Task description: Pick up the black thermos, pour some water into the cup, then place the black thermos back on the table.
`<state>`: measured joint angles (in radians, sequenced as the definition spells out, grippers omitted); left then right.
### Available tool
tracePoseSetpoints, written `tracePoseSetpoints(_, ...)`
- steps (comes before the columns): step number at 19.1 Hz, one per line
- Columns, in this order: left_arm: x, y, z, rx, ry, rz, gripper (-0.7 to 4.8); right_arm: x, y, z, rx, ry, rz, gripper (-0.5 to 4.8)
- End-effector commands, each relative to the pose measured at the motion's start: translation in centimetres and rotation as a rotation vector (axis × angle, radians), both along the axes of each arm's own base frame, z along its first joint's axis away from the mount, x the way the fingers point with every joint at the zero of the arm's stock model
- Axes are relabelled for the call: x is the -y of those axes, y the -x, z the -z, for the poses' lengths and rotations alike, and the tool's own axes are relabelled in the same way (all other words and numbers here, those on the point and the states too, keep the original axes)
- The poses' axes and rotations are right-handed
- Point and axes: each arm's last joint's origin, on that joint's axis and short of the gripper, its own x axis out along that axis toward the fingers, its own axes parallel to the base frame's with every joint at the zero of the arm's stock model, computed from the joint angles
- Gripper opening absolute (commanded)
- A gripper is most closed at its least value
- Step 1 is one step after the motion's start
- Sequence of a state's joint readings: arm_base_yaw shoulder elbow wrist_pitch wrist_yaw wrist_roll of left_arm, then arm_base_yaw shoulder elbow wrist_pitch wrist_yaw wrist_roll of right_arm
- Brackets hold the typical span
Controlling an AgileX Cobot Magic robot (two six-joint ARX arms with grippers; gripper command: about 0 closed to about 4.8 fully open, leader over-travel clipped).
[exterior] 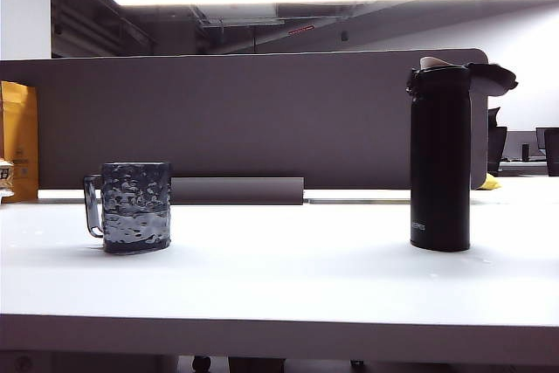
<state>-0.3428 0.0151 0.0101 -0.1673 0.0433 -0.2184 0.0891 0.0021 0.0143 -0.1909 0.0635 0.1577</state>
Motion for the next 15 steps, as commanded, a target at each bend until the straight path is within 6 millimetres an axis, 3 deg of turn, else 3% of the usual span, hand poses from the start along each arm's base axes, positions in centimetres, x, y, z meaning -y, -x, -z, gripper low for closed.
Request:
tracePoseSetpoints(1, -2.0, -0.5, 0.1, -0.012, -0.004, -0.219, -0.05, 0.7, 0.0, 0.0, 0.000, -0.001, 0.083, -0.04)
tracePoseSetpoints(5, -3.7, -0.5, 0.0, 0.002, -0.001, -0.397, -0.05, 1.3, 0.0, 0.1, 0.004, -0.001, 0.145, -0.04)
tracePoseSetpoints(15, -3.8, -0.5, 0.1, -0.002, -0.001, -0.402, -0.05, 0.8, -0.1, 0.1, 0.013, -0.002, 0.087, -0.04)
